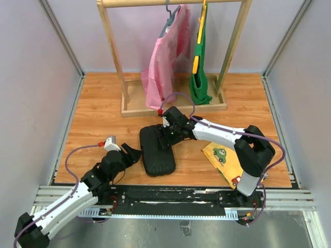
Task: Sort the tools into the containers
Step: Close the storage box at the center of the board.
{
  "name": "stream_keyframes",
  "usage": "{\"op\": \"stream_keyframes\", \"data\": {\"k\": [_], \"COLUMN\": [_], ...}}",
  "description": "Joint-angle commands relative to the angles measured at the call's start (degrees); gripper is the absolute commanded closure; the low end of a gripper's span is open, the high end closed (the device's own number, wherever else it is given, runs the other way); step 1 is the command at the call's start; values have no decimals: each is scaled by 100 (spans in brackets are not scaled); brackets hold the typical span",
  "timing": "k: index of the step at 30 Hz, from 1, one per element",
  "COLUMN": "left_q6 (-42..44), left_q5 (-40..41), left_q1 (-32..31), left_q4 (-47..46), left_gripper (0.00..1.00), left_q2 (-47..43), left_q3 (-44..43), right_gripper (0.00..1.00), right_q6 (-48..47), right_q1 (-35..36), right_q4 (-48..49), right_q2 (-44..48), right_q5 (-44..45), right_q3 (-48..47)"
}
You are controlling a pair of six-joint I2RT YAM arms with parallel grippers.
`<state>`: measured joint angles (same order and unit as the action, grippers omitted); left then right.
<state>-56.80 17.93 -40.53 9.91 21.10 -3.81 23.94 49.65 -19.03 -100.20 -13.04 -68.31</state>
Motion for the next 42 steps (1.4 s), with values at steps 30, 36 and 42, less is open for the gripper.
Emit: {"op": "stream_keyframes", "data": {"k": [30, 36, 42], "left_q6": [-148, -55, -164], "left_q5": [-536, -159, 160], "left_q1": [-42, -42, -42], "left_q4": [-1372, -811, 66], "left_gripper": [62, 60, 47], "left_q2": [-48, -205, -284], "left_q3": [320, 4, -322], "right_gripper": [26, 26, 25], "right_q6": [-133, -145, -134], "right_q1": [194, 194, 166], "right_q4": [-159, -174, -537], "right_q2": [-283, -239, -183], "right_q5": [-144, -91, 699], "right_q3": [-8, 4, -22]}}
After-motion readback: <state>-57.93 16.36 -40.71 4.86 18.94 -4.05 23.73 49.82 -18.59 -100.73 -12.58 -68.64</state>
